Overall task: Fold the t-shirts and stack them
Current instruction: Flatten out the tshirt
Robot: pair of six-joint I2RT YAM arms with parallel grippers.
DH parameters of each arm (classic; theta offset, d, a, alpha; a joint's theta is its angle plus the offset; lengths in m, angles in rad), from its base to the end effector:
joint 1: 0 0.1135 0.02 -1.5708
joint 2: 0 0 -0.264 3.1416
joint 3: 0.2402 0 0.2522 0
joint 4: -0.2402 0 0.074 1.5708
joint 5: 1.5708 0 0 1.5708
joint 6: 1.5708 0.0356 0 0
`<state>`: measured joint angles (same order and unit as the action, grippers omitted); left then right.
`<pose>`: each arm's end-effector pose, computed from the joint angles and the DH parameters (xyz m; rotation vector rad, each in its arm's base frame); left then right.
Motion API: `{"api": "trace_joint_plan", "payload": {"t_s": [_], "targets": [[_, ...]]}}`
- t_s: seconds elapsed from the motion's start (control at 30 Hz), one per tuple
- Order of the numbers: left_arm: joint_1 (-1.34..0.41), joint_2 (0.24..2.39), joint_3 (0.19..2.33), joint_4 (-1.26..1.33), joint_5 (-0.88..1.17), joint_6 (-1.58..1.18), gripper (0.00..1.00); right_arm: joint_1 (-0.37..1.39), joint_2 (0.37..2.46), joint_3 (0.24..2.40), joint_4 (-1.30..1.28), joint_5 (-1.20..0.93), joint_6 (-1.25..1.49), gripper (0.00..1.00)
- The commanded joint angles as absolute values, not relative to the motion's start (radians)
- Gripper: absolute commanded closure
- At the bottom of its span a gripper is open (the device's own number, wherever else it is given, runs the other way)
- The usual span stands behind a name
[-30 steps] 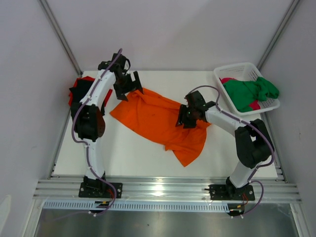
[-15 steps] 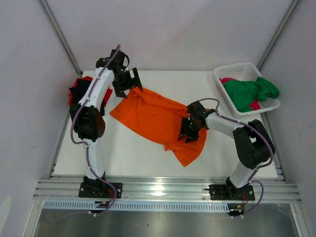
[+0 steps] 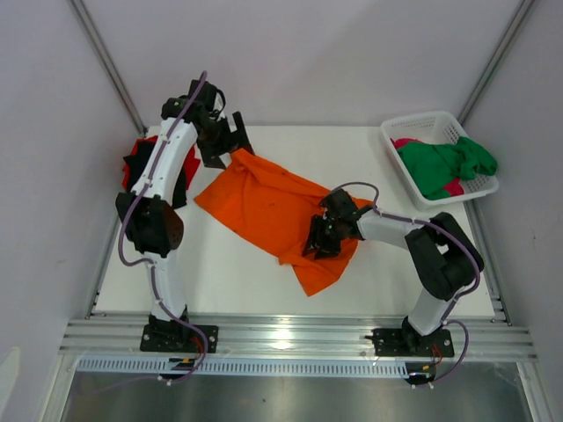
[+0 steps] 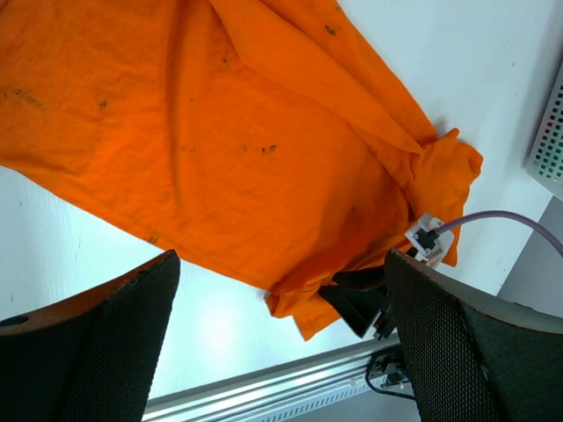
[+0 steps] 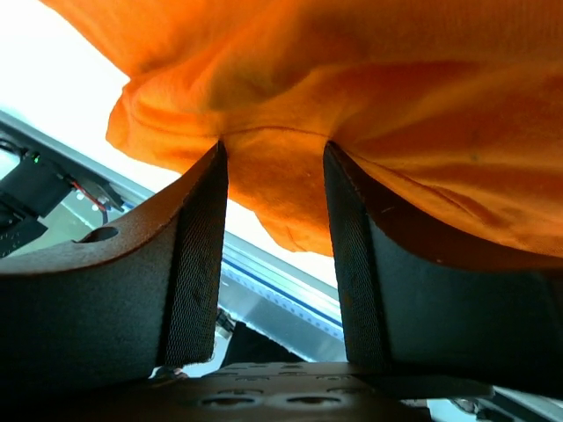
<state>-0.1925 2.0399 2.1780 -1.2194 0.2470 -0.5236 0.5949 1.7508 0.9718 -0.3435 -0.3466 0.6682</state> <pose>0.4152 -0.0898 0.3464 -0.3645 2.6925 -0.5534 0.2668 0.1951 0.1470 -0.0093 2.8791 0.7937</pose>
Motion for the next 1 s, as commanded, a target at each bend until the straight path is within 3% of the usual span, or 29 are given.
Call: {"api": "trace_joint_plan", "payload": {"t_s": [0.0, 0.4, 0.6, 0.97], "targets": [[-0.199, 1.988, 2.220, -1.230, 0.276, -0.540, 0.01, 0.624, 1.761, 0.852, -0.374, -0.265, 0.678, 0.51], [-0.198, 2.029, 2.330, -1.262, 0.264, -0.541, 0.00, 0.600, 1.441, 0.801, -0.721, -0.127, 0.675, 0.51], [-0.201, 2.029, 2.300, -1.264, 0.261, -0.537, 0.00, 0.444, 1.266, 0.749, -0.853, -0.112, 0.672, 0.50], [-0.261, 1.959, 1.979, -1.261, 0.154, -0.497, 0.01, 0.436, 1.255, 0.853, -0.778, -0.139, 0.672, 0.50]]}}
